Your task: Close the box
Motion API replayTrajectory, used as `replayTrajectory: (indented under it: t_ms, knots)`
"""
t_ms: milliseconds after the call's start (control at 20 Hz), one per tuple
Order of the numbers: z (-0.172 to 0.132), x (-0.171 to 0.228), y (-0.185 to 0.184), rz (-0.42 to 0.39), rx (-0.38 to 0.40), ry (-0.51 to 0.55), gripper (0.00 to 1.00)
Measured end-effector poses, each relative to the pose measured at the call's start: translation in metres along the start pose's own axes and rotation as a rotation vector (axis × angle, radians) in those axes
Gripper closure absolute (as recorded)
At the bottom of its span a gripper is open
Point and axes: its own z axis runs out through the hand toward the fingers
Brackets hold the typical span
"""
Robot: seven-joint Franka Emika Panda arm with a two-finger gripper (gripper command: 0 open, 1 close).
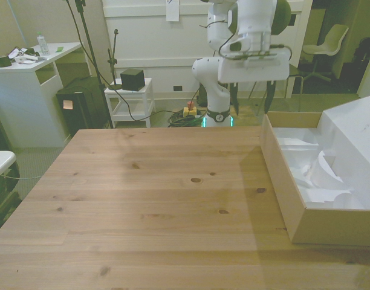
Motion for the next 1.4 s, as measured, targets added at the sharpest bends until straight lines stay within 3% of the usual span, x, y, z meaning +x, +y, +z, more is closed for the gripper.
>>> replayTrajectory:
  t_ms: [300, 550, 750, 1050, 1400]
  knots:
    - [-0.087, -0.07, -0.122, -0.254, 0.125, 0.083, 0.0]
    - [-0.115, -0.113, -0.213, -0.388, 0.128, 0.109, 0.0]
    - [-0.108, -0.131, -0.265, -0.497, 0.075, 0.117, 0.0]
    - [-0.106, -0.151, -0.315, -0.612, 0.037, 0.126, 0.0]
    - [-0.038, -0.188, -0.375, -0.705, 0.004, 0.117, 0.0]
